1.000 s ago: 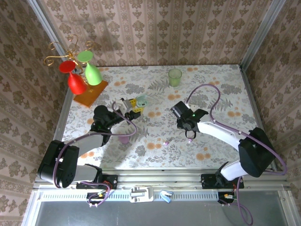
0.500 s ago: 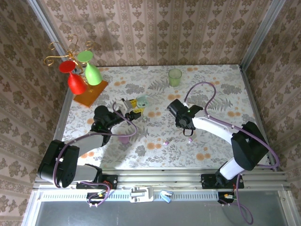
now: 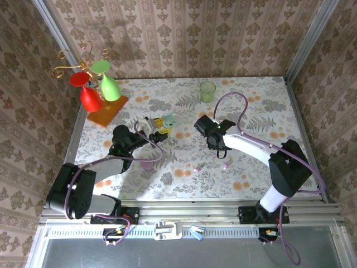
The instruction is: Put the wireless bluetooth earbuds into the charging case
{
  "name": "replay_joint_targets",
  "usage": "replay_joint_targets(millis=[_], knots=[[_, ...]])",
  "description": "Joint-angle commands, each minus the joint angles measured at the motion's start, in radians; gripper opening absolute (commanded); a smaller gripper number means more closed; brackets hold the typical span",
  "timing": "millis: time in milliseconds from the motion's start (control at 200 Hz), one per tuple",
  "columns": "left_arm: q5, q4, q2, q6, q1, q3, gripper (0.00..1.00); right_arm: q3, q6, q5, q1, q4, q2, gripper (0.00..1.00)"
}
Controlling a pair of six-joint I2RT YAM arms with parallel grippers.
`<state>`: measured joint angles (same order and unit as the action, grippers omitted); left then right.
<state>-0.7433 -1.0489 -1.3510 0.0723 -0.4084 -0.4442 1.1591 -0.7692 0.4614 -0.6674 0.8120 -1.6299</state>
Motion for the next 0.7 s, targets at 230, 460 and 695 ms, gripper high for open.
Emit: replay_joint_targets(millis=[230, 460, 695], knots=[[-0.073, -0.041, -0.02, -0.023, -0.005, -0.003, 0.2, 0.091, 0.243, -0.082, -0.101, -0.068, 0.156, 0.18], [-0.151, -0.039, -0.043, -0.047, -0.01, -0.017, 0.19, 0.174, 0.448, -0.24, -0.162, -0.146, 0.201, 0.16], [-0.236, -0.097, -0.067, -0.11, -0.01, -0.021, 0.19, 0.162, 0.621, -0.436, -0.168, -0.325, 0.224, 0.16]])
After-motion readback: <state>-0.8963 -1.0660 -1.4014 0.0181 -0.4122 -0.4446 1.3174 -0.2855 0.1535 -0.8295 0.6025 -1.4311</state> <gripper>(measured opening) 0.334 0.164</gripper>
